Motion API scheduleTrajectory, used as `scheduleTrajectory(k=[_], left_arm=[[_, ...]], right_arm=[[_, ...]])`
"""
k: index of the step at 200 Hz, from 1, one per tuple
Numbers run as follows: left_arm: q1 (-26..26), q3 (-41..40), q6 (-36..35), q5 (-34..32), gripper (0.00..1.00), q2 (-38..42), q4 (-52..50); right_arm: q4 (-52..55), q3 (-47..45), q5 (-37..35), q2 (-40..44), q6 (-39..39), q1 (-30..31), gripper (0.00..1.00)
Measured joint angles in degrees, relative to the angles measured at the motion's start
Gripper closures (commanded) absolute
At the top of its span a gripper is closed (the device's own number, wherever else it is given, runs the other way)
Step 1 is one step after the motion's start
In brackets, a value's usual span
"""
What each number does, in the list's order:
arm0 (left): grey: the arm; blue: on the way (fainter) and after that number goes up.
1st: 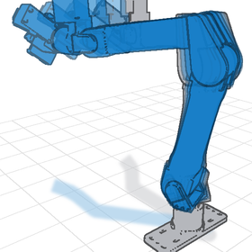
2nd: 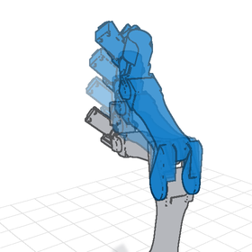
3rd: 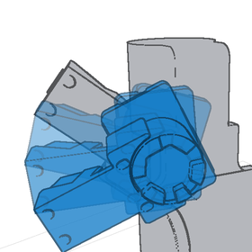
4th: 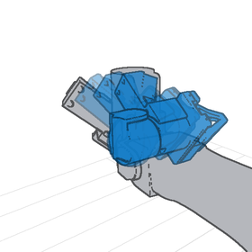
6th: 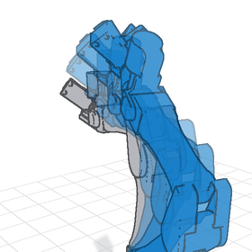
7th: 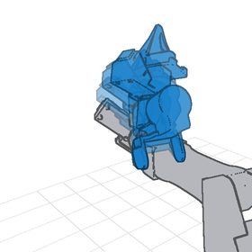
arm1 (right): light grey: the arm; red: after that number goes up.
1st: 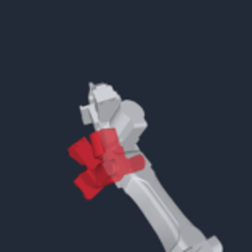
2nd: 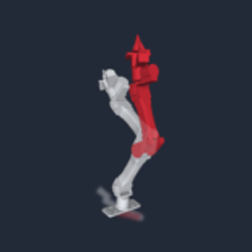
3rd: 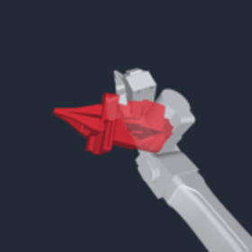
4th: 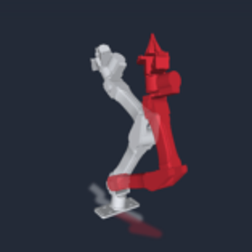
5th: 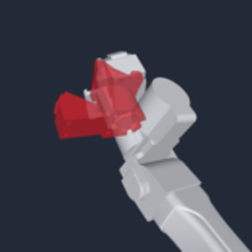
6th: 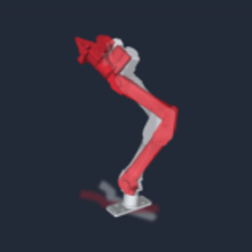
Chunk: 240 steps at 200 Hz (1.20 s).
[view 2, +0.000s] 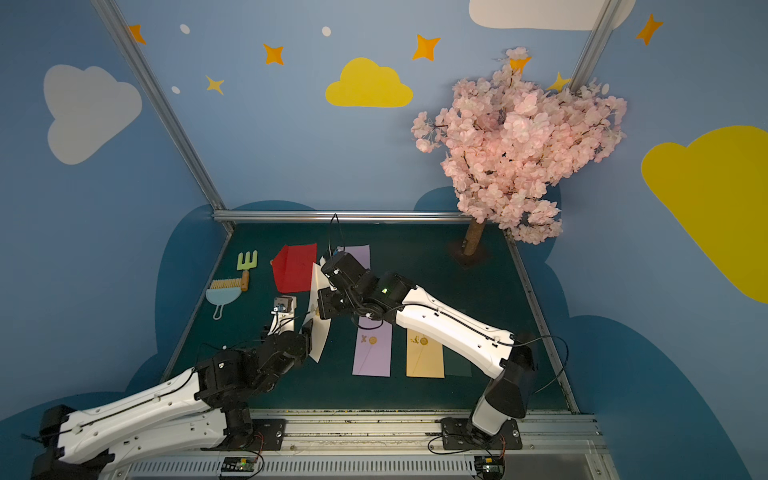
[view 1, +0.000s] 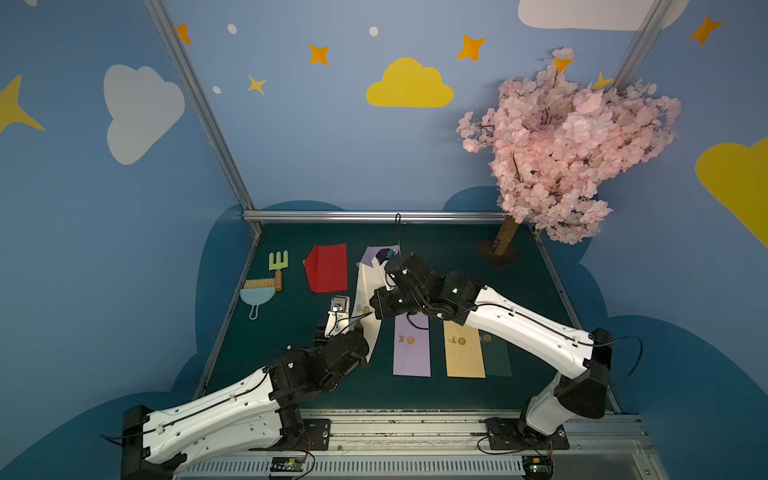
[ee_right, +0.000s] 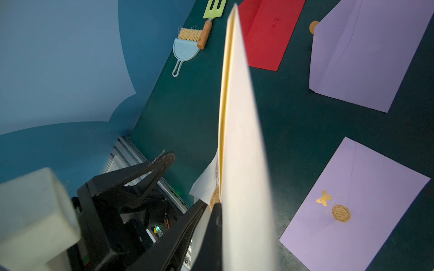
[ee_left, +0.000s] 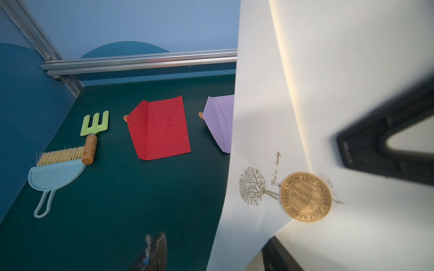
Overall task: Open the envelope
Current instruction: Open the envelope flap on the envelope.
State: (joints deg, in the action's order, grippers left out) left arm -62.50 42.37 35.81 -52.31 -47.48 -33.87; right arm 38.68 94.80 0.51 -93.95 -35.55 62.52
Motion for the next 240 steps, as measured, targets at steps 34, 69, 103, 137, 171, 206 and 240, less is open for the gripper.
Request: scheduleTrajectory(k=[34, 69, 103, 137, 171, 206, 240], left_arm=[[0.04, 0.0, 0.0, -0.02, 0.35, 0.0, 0.0], [0.11, 0.0, 0.0, -0.02, 0.35, 0.26, -0.17], [0.15, 0.0, 0.0, -0.02, 0.34, 0.68, -0.33], [0.15, 0.0, 0.0, -0.02, 0.34, 0.68, -0.39], [0.22, 0.0, 0.0, -0.02, 0.34, 0.68, -0.42], [0.24, 0.0, 0.0, -0.02, 0.34, 0.74, -0.46], [0.24, 0.0, 0.0, -0.02, 0.34, 0.74, -0.5]], right_arm=[[0.0, 0.0, 0.07, 0.0, 0.0, 0.0, 1.0], [0.0, 0.0, 0.2, 0.0, 0.02, 0.0, 1.0], [0.0, 0.0, 0.35, 0.0, 0.02, 0.0, 1.0], [0.0, 0.0, 0.52, 0.0, 0.02, 0.0, 1.0], [0.0, 0.0, 0.55, 0.0, 0.04, 0.0, 1.0], [0.0, 0.0, 0.59, 0.0, 0.04, 0.02, 1.0], [0.02, 0.0, 0.61, 0.0, 0.04, 0.09, 1.0]])
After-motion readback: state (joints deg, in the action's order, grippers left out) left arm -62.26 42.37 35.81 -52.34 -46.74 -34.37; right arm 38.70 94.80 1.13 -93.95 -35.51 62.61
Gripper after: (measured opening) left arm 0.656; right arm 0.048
